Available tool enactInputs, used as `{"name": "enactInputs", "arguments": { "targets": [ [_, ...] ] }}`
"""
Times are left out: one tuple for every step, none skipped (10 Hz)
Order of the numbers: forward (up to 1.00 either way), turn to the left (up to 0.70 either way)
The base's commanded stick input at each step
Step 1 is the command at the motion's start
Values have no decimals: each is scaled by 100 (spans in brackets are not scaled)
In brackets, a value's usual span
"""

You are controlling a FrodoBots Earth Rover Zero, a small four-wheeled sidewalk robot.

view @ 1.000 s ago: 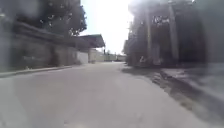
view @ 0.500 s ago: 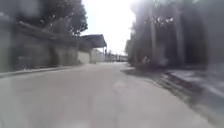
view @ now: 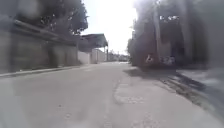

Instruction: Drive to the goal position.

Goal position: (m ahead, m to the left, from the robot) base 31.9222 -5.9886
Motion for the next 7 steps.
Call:
{"name": "enactInputs", "arguments": {
  "targets": [
    [100,0],
    [100,0],
    [100,-30],
    [100,-40],
    [100,-40],
    [100,-40],
    [100,-40]
  ]
}}
